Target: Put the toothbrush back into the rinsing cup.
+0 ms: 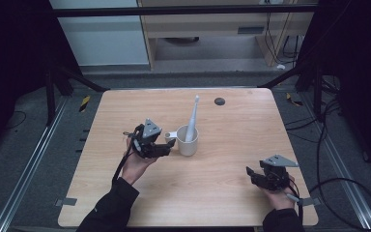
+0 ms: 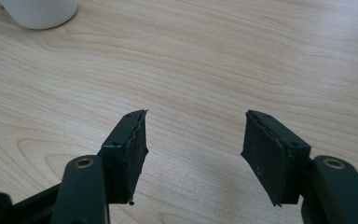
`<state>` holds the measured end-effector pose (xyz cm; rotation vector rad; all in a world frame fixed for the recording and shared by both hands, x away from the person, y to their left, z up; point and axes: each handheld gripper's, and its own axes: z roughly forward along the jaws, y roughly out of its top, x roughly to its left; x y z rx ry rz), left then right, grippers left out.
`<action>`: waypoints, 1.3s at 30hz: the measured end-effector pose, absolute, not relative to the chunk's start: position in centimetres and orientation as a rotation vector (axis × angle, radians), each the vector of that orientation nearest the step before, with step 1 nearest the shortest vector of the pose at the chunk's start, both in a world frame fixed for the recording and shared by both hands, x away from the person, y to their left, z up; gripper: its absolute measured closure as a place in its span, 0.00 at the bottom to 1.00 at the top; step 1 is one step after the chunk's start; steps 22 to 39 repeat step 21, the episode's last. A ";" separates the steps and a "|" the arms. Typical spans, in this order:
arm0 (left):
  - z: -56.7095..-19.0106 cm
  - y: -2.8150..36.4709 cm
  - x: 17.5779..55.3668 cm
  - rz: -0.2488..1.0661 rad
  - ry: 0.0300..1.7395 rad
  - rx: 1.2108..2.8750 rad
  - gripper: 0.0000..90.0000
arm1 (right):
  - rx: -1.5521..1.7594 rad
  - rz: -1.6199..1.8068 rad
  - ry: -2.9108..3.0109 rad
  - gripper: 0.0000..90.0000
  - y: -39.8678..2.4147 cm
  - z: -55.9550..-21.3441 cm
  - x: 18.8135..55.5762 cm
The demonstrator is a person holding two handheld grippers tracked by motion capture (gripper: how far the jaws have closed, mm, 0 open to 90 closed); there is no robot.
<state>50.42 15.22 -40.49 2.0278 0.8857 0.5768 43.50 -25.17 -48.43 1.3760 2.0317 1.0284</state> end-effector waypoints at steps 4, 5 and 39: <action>-41.3 16.5 49.9 0.578 0.913 2.035 0.35 | 1.369 1.027 2.030 0.43 -25.2 -48.5 43.5; -41.5 16.8 49.8 0.580 0.922 2.039 0.35 | 1.369 1.024 2.030 0.43 -25.2 -48.5 43.5; -43.8 21.8 47.6 0.626 1.050 2.042 0.30 | 1.364 1.011 2.019 0.38 -25.3 -48.5 43.4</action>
